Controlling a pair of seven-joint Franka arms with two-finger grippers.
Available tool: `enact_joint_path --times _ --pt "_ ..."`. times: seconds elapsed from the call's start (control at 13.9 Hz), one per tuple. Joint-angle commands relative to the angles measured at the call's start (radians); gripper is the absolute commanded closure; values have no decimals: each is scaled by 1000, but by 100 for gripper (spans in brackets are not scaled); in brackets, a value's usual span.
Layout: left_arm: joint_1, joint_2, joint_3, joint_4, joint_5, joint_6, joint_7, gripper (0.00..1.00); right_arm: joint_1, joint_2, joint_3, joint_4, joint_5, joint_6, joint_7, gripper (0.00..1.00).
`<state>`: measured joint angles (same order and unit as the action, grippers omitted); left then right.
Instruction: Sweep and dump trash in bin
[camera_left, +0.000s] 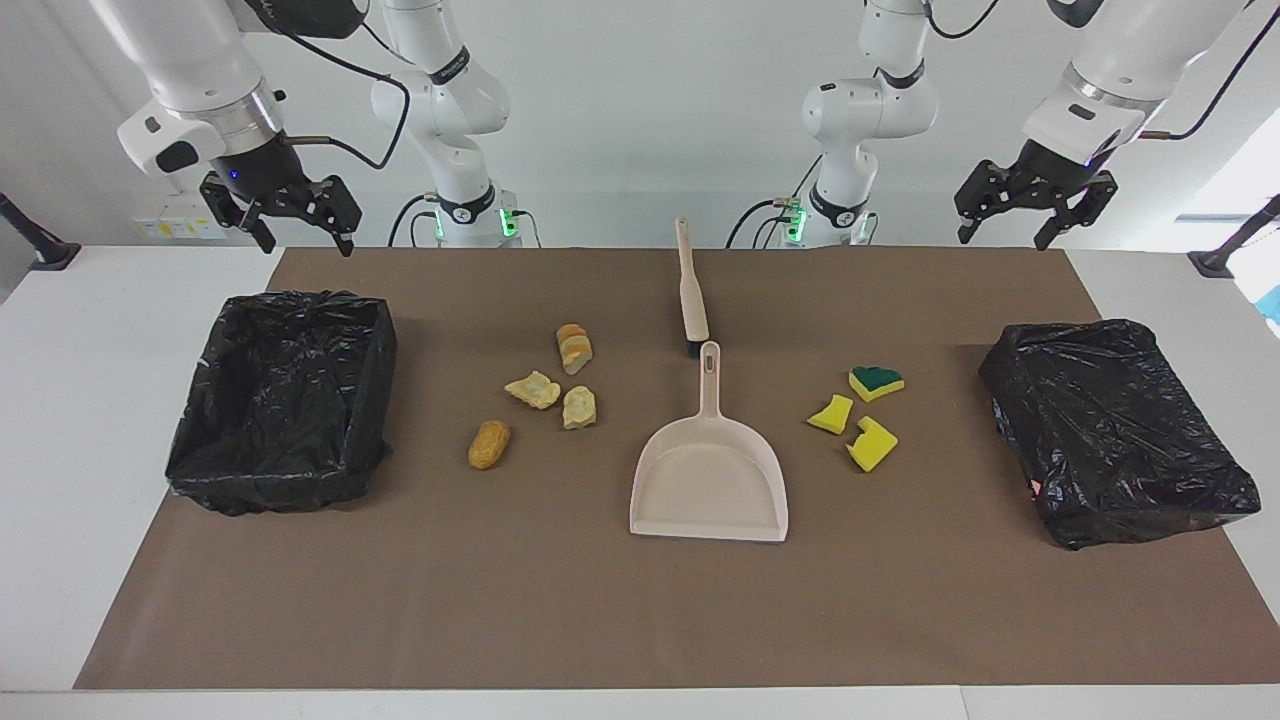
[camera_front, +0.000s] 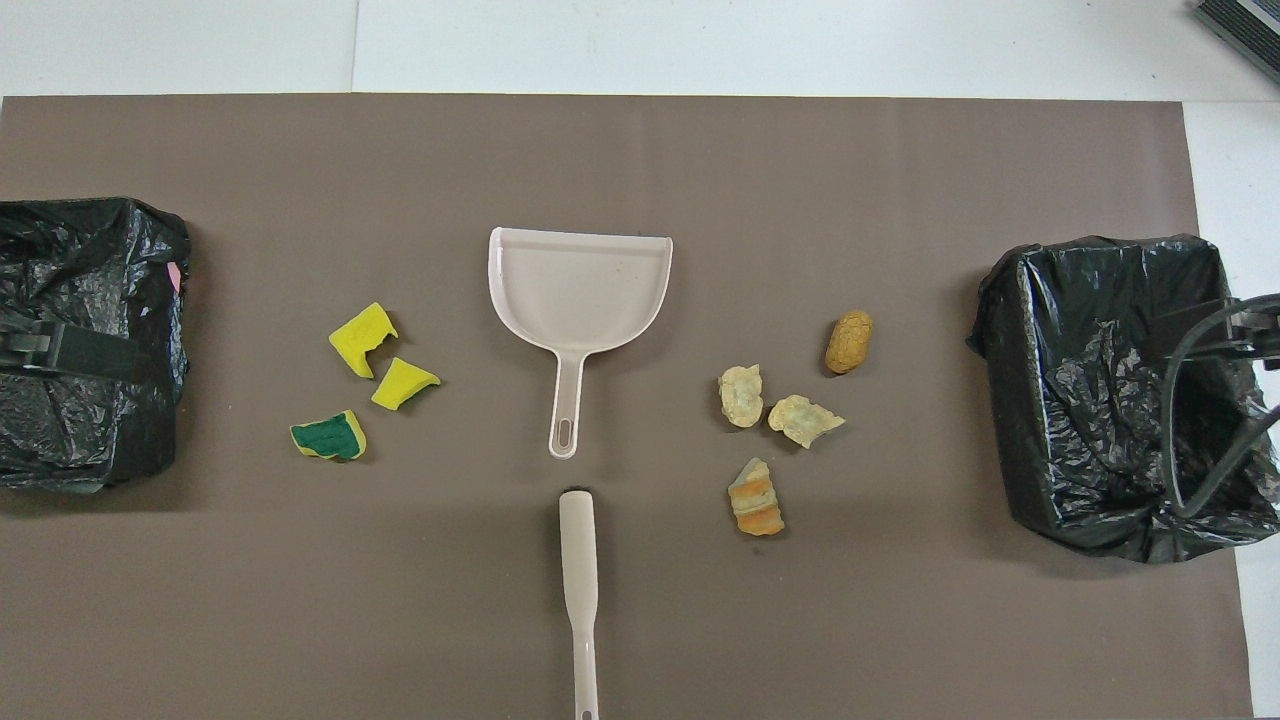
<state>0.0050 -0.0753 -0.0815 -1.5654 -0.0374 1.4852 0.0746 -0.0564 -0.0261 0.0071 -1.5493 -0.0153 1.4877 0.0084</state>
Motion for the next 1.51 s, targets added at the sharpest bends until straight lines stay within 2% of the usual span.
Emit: enact_joint_path --times 0.0,0.29,0.58,0.79,1.22,1.44 --pt "-10 -31 8 -35 -12 6 -1 0 4 8 -6 9 18 -7 31 0" --pt "-14 -32 5 -50 -19 18 -10 0 6 5 -6 8 20 -7 31 0" --pt "-54 -98 0 -155 -19 46 -13 0 6 6 -6 3 20 -9 30 0" --pt "-100 -124 0 -198 -21 46 -30 0 9 0 5 -11 21 -7 33 0" --pt "-341 -267 0 -438 -61 70 -206 0 9 -2 7 -17 21 -9 33 0" --pt "-477 -284 -1 -514 -88 86 -326 0 9 -2 7 -18 21 -10 33 0"
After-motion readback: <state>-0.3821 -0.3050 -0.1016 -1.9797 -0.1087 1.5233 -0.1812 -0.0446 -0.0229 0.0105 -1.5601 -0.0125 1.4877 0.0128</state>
